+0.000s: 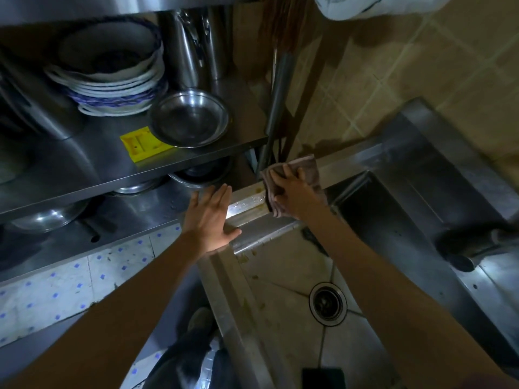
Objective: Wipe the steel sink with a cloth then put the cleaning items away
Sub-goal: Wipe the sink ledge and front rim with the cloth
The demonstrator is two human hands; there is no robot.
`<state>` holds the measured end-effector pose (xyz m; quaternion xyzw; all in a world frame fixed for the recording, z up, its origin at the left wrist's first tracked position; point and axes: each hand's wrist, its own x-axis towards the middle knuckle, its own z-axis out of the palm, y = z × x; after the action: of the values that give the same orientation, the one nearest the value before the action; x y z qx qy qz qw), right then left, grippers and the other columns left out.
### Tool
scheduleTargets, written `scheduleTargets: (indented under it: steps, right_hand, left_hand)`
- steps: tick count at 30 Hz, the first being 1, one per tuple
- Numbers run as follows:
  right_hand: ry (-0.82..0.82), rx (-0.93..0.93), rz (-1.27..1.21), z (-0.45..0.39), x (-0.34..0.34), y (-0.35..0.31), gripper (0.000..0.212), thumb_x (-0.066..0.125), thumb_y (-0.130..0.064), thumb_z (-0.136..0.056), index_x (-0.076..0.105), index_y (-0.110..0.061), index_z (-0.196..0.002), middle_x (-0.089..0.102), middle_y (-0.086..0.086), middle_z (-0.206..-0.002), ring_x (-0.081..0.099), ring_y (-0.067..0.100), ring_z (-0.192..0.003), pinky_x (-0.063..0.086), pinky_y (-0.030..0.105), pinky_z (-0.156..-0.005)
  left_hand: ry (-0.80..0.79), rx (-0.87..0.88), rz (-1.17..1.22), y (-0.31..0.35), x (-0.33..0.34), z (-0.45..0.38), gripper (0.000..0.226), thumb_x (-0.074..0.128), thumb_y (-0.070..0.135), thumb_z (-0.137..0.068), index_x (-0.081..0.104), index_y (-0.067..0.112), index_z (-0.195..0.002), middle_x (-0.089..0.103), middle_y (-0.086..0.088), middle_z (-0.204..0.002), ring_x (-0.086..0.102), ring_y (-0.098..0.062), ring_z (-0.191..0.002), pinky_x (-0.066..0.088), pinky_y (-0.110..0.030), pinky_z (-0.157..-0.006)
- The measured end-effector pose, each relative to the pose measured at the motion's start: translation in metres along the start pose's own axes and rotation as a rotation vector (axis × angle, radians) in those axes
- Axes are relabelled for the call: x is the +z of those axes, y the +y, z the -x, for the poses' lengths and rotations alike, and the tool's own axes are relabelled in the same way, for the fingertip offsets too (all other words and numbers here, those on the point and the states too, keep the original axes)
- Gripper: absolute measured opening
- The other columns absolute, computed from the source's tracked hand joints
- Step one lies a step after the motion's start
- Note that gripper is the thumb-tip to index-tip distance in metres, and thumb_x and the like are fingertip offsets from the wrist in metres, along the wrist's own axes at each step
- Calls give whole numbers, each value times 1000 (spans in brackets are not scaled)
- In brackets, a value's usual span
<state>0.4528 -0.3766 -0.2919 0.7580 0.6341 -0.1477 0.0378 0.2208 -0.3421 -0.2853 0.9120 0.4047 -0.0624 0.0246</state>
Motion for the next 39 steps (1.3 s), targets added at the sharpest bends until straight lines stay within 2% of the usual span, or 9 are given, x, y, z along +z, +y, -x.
scheduleTargets:
  steps: [2,5,7,10,18,23,27,33,39]
  right_hand:
    - [-49,-68,18,1,10,-14,64,38,-40,-91,14,-31,-150,1,1,-160,0,37,-146,23,62,-111]
    - [-16,-87,7,1,9,-8,67,49,-37,-92,15,-31,-150,7,2,-160,8,34,-146,22,57,-113]
    - [15,-70,1,2,5,-7,67,51,-35,-92,18,-29,-150,10,3,-159,10,33,-145,23,53,-114]
    - [-2,-23,10,4,7,-14,70,51,-38,-90,15,-31,-149,8,2,-159,6,34,-146,27,57,-111]
    - [-13,-31,47,12,10,-26,74,52,-47,-88,10,-39,-148,3,1,-159,2,33,-146,21,62,-112]
    - [20,57,-41,25,-3,-32,77,51,-53,-88,5,-41,-148,-7,3,-158,-5,36,-145,15,61,-114]
    - [-29,94,-111,16,-5,-35,76,52,-51,-89,4,-45,-147,-15,-3,-158,-13,33,-145,11,62,-113]
    - [-50,136,-142,13,-10,-30,70,51,-45,-91,8,-46,-147,-11,-5,-158,-12,34,-145,14,66,-111]
    - [-32,54,-105,29,2,-55,71,50,-43,-93,6,-45,-148,-13,-8,-159,-13,36,-145,10,67,-111]
  left_hand:
    - [7,-1,11,-1,0,1,101,52,68,-78,9,12,-150,17,-6,-157,19,-26,-142,14,-47,-114]
    - [9,2,33,0,-1,0,102,54,67,-77,11,11,-150,19,-6,-156,20,-27,-142,14,-48,-114]
    - [-3,4,40,-1,0,0,102,54,67,-77,10,11,-150,18,-6,-156,19,-27,-142,13,-49,-114]
    - [-7,7,38,-1,1,-1,102,54,67,-77,10,11,-150,19,-7,-156,19,-28,-142,14,-49,-114]
    - [-1,3,59,-1,-1,1,102,54,66,-77,9,12,-150,20,-7,-156,19,-27,-142,14,-48,-115]
    - [6,-3,40,-1,0,4,101,50,68,-79,6,12,-150,16,-7,-157,17,-27,-143,11,-46,-116]
    - [11,-13,39,-3,0,5,101,49,69,-79,6,12,-150,17,-7,-157,18,-27,-143,12,-47,-116]
    - [7,-19,36,-2,-1,7,100,49,68,-79,7,12,-150,18,-6,-157,19,-26,-143,13,-47,-115]
    - [14,-57,72,-3,1,17,99,48,68,-79,9,11,-150,19,-7,-156,18,-27,-143,10,-47,-116]
